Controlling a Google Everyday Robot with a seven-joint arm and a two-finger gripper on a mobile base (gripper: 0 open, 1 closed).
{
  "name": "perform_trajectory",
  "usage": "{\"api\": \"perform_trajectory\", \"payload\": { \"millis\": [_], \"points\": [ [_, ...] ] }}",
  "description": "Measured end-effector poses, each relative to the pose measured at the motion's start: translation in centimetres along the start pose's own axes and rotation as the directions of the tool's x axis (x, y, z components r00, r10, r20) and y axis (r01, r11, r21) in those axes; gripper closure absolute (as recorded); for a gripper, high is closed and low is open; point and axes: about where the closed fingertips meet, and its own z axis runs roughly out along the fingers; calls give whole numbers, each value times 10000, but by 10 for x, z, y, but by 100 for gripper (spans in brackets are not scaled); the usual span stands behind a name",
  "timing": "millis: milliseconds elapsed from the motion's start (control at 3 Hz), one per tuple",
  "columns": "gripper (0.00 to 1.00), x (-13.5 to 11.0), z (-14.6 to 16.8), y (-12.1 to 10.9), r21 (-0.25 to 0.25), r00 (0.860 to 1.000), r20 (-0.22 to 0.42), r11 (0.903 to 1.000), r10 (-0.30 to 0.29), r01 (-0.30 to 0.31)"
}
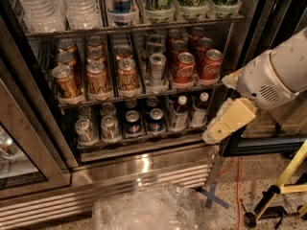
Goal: Pick redbull can from middle shelf of fridge
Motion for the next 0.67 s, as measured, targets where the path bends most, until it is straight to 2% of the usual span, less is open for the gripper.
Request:
{"api": "perform_trajectory", "payload": {
  "millis": [333,667],
  "points": [
    [0,-18,21,-10,-338,9889,1349,9977,626,-586],
    [0,-21,24,-9,-480,9857,1516,9966,735,-670]
  ]
}}
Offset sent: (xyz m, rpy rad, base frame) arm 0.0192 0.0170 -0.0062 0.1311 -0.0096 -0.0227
